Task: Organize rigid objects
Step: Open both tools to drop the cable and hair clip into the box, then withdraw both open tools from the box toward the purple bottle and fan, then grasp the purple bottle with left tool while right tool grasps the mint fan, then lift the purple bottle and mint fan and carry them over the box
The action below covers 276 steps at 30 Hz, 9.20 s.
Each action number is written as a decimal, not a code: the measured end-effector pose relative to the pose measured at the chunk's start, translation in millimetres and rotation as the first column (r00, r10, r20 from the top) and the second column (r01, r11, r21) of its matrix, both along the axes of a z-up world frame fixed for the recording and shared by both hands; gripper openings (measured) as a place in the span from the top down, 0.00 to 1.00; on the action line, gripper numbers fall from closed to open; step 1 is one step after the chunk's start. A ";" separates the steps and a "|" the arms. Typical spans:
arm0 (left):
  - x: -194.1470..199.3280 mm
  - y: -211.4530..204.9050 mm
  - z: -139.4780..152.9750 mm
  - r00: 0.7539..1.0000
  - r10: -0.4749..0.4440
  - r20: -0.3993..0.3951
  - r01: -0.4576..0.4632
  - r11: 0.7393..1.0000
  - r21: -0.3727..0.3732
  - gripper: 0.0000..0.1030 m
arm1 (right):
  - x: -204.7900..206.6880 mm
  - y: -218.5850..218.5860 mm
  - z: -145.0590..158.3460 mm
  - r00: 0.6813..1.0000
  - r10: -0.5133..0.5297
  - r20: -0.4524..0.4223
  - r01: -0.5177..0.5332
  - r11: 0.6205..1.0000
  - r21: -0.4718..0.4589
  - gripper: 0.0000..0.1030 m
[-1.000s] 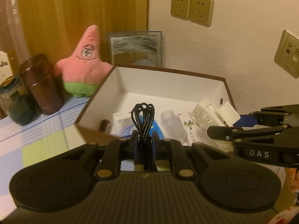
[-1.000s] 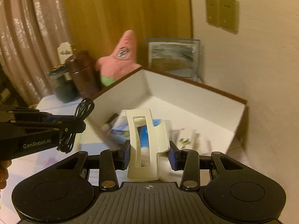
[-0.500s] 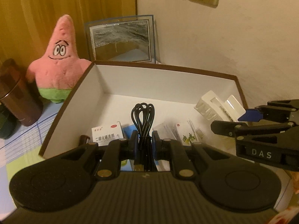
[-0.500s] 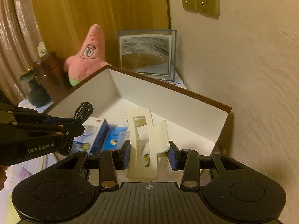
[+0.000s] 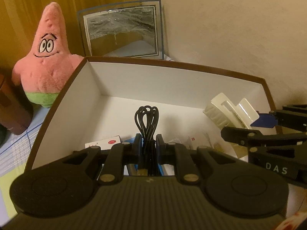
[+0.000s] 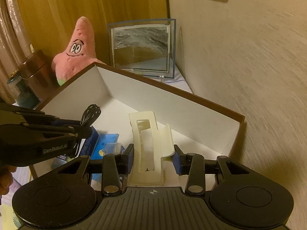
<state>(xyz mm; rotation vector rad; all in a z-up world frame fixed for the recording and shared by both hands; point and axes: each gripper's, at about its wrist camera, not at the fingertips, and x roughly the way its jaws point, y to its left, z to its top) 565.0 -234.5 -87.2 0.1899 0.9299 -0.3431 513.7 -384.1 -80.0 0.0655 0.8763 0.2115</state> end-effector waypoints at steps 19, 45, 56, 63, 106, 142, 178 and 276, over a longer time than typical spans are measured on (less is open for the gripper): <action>-2.3 34.1 6.7 0.998 0.069 0.006 -0.069 0.998 0.000 0.59 | 2.1 4.3 14.0 0.992 -0.048 0.120 0.037 0.995 0.090 0.46; -83.7 68.8 60.7 0.987 0.136 0.088 -0.131 0.989 -0.067 0.45 | -82.2 3.3 41.4 0.994 -0.050 0.100 0.037 0.992 0.124 0.34; -140.3 84.9 81.6 0.975 0.172 0.143 -0.162 0.984 -0.079 0.27 | -131.8 11.8 66.6 0.988 -0.049 0.143 0.029 0.990 0.139 0.34; -176.0 103.0 90.0 0.972 0.180 0.152 -0.167 0.981 -0.095 0.27 | -163.1 22.7 72.4 0.988 -0.023 0.150 0.002 0.990 0.140 0.34; -297.3 254.4 9.8 0.904 0.426 -0.041 -0.427 0.904 -0.027 0.31 | -224.1 197.0 -8.9 0.936 0.347 -0.062 -0.339 0.935 0.103 0.34; -226.6 303.1 -70.0 0.970 0.231 -0.080 -0.231 0.973 0.008 0.33 | -190.5 287.0 -93.3 0.909 0.411 -0.065 -0.416 0.904 -0.097 0.42; -160.7 253.1 -87.8 0.987 0.108 -0.121 -0.109 0.994 -0.008 0.66 | -157.7 224.3 -75.3 0.972 0.229 -0.054 -0.231 0.972 -0.047 0.32; -201.2 127.0 62.3 0.978 0.086 0.190 -0.072 0.994 -0.080 0.71 | -180.0 102.8 59.2 0.959 0.132 0.250 -0.163 0.981 0.107 0.68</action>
